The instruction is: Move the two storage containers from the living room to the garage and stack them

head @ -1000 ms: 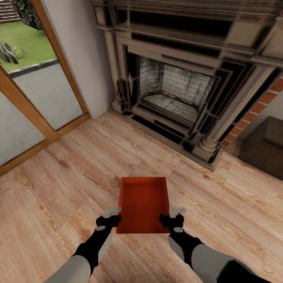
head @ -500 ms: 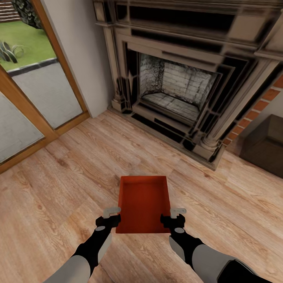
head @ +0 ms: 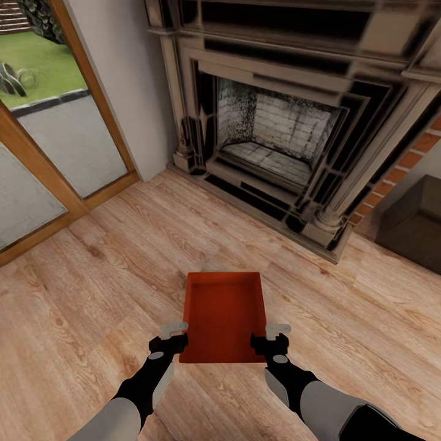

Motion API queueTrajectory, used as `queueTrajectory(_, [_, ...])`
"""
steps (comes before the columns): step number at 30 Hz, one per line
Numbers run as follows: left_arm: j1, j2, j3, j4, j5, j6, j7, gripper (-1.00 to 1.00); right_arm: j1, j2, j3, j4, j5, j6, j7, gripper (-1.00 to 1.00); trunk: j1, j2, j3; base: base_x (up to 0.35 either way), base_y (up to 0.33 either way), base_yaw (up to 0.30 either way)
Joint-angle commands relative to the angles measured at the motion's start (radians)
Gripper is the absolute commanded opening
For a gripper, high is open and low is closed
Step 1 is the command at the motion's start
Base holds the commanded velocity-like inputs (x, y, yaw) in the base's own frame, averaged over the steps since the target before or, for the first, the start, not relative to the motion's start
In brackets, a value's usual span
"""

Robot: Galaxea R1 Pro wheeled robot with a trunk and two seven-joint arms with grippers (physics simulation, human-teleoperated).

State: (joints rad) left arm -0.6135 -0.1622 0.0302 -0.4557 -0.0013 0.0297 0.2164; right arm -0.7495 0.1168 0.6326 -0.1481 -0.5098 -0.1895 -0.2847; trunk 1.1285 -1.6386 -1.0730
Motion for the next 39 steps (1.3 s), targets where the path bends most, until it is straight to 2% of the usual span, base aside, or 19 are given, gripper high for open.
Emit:
queueTrajectory(1, [0.0,-0.001,0.002,-0.001,0.0,0.003,0.001,1.0,-0.001,0.0,0.009,0.001,-0.01,-0.004,0.0,1.0,0.004,-0.008,-0.004,0.0,0.0,0.0])
queueTrajectory(15, [0.0,-0.001,-0.005,-0.002,-0.005,0.004,0.003,1.0,-0.001,0.004,0.007,-0.001,-0.004,-0.004,0.031,1.0,0.058,-0.106,-0.048,0.0,0.0,0.0])
queueTrajectory(37, [0.0,-0.002,-0.005,-0.006,-0.01,0.002,0.005,1.0,-0.001,-0.009,0.004,0.007,-0.008,-0.006,0.017,1.0,0.142,-0.26,-0.117,0.0,0.0,0.0])
queueTrajectory(39, [0.0,-0.002,-0.005,-0.006,-0.01,0.002,0.005,1.0,-0.001,-0.009,-0.001,0.008,-0.011,-0.013,0.016,1.0,0.142,-0.26,-0.117,0.0,0.0,0.0])
